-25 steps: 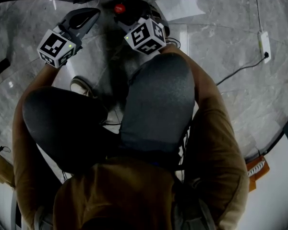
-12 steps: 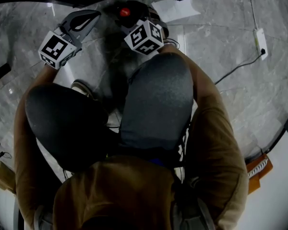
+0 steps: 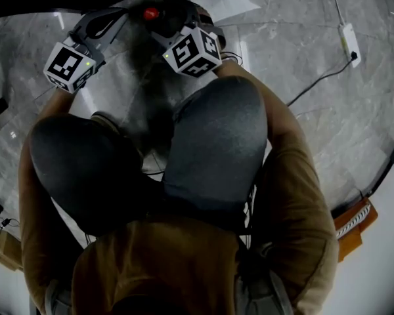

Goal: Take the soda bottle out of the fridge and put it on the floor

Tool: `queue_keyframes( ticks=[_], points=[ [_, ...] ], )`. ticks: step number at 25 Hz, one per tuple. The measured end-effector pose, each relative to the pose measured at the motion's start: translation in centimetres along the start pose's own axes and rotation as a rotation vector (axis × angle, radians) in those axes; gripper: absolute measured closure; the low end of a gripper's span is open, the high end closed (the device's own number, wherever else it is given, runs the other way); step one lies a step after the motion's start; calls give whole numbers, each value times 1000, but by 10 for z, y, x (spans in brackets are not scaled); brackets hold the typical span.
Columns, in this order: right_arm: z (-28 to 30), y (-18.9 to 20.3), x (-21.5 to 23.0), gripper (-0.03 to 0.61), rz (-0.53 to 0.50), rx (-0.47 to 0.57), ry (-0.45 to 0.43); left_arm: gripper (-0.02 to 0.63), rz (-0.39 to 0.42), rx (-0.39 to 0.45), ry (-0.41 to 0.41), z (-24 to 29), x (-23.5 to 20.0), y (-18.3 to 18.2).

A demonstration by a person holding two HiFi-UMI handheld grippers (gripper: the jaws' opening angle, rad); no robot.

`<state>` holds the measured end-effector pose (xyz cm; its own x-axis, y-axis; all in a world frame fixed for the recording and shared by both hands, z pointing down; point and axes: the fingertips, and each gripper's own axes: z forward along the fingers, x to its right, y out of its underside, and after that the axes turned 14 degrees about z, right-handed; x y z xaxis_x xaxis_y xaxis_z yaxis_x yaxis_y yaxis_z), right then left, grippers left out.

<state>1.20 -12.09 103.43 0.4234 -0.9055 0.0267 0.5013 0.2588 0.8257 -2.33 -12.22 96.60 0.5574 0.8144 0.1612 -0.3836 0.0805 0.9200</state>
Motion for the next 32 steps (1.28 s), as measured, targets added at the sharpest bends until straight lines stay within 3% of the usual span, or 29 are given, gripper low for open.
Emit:
queue_keyframes(
  ticks=[3,6,10,13,21,27,32],
  points=[
    [-9,-5,2,271,12,25,5,612,28,7,33,9,9,-8],
    [-12,-8,0,270,3,24,3,612,7,10,51,13,14,-8],
    [-9,-3,-5,270,19,-19,-3,612,-31,20,36,13,4,-15],
    [-13,-9,-5,270,41,-36,12,612,-8,48,4,1,-7,-35],
    [-54,-70,-9,270,76,-16,45,612,102,18,59,-54,8,-86],
    [-106,-120,-27,270,90,-22,54,612,16,-6,79,-80,46,-139],
    [-161,-179,-26,270,106,-2,107,612,7,-25,90,-107,53,-203]
  ],
)
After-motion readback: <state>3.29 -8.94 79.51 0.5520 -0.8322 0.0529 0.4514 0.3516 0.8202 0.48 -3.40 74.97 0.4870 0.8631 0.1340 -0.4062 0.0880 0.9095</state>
